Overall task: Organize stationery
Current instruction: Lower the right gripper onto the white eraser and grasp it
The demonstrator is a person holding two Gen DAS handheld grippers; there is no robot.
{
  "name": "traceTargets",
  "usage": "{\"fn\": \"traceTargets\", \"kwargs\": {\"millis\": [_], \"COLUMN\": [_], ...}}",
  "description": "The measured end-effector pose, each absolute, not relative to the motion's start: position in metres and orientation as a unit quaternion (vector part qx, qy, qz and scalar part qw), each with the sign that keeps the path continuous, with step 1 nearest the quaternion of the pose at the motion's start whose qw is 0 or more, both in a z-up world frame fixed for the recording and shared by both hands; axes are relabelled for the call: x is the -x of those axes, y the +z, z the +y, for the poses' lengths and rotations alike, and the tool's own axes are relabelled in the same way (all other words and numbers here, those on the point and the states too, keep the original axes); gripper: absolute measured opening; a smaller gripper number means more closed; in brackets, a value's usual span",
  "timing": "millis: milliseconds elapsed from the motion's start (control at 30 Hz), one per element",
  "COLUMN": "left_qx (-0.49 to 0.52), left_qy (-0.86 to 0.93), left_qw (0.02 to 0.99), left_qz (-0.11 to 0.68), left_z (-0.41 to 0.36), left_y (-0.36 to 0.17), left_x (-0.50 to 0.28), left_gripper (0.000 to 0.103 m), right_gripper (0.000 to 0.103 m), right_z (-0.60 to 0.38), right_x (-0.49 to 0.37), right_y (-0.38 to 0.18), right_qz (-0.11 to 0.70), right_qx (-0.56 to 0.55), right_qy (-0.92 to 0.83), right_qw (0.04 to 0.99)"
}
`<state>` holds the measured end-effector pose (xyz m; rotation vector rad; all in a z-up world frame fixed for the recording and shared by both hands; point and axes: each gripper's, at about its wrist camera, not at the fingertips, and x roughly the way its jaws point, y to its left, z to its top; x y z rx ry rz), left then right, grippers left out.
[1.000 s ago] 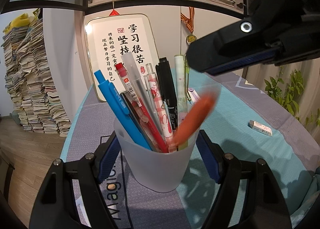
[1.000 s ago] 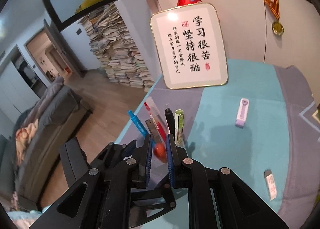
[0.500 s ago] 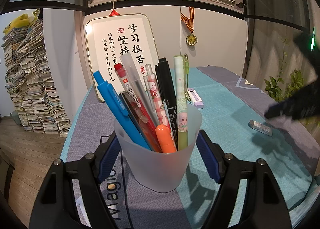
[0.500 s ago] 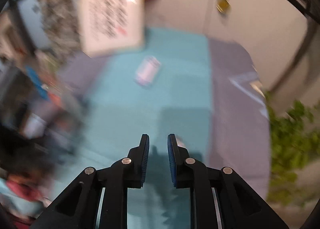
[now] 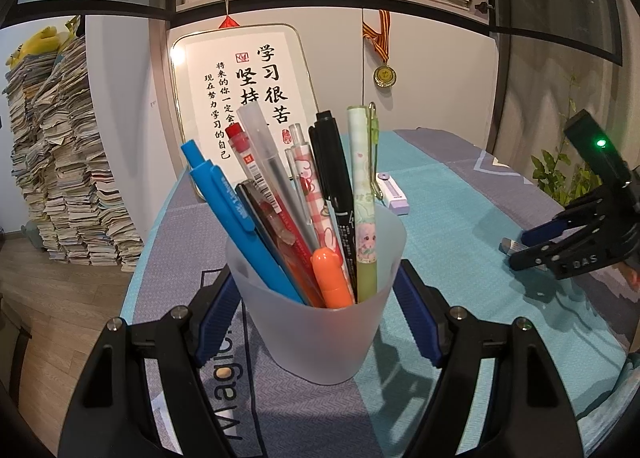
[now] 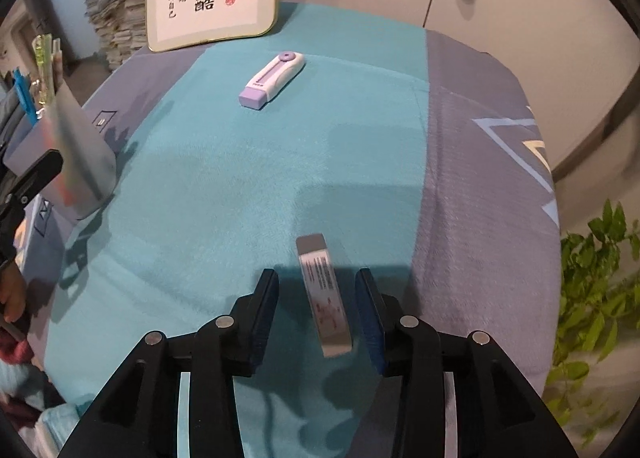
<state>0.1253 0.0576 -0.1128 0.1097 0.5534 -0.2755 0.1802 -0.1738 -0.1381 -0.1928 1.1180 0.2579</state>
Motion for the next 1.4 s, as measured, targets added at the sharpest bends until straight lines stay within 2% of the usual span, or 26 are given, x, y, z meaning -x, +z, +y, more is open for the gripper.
{"fn": "traceTargets", "kwargs": {"millis": [133, 200, 433, 500, 600, 700, 800, 1000, 1100, 1267, 1333, 1367, 1400], "left_qx": [-0.054, -0.054, -0.055, -0.055, -0.055, -0.056, -0.056, -0.055, -0.055, -0.054, -0.054, -0.055, -0.055], "left_qy": [-0.135, -0.135, -0.135, -0.135, -0.135, -0.134, -0.134, -0.135, -0.135, -0.136, -0.136, -0.136, -0.135], "left_qw": [0.951, 0.951, 0.951, 0.951, 0.951, 0.951, 0.951, 0.951, 0.951, 0.950, 0.950, 0.949, 0.949], "left_qz": [0.273, 0.273, 0.273, 0.273, 0.273, 0.273, 0.273, 0.273, 0.273, 0.275, 0.278, 0.279, 0.280], "left_z": [0.058, 0.058, 0.058, 0.058, 0.058, 0.058, 0.059, 0.058, 0.058, 0.059, 0.059, 0.058, 0.058], "left_y": [-0.113, -0.113, -0.113, -0.113, -0.113, -0.113, -0.113, -0.113, -0.113, -0.114, -0.114, -0.114, -0.115], "left_x": [-0.125, -0.125, -0.125, -0.125, -0.125, -0.125, -0.125, -0.125, -0.125, -0.126, -0.127, -0.127, -0.128], "left_gripper": [0.075, 0.075, 0.075, 0.075, 0.076, 0.076, 0.076, 0.076, 0.075, 0.075, 0.075, 0.075, 0.075], "right_gripper": [0.038, 0.020, 0.019, 0.014, 0.013, 0.011, 0.011, 0.012, 0.012, 0.017, 0.025, 0.038, 0.045], "right_z": [-0.174, -0.171, -0.170, -0.168, -0.163, -0.152, -0.141, -0.146, -0.146, -0.146, -0.142, -0.138, -0.135], "right_x": [-0.188, -0.188, -0.169, -0.161, -0.148, -0.136, -0.140, -0.188, -0.203, -0.218, -0.218, -0.219, -0.218], "right_y": [-0.140, -0.139, -0.103, -0.084, -0.055, -0.031, -0.035, -0.106, -0.124, -0.125, -0.127, -0.130, -0.134], "right_qz": [0.521, 0.522, 0.484, 0.467, 0.429, 0.397, 0.404, 0.515, 0.527, 0.534, 0.533, 0.535, 0.537], "right_qx": [0.078, 0.083, 0.056, 0.039, 0.023, 0.039, 0.078, 0.121, 0.145, 0.121, 0.133, 0.140, 0.148], "right_qy": [0.122, 0.121, 0.127, 0.134, 0.148, 0.160, 0.151, 0.165, 0.172, 0.221, 0.233, 0.241, 0.243], "right_qw": [0.841, 0.840, 0.864, 0.873, 0.891, 0.903, 0.899, 0.833, 0.819, 0.807, 0.802, 0.797, 0.794]}}
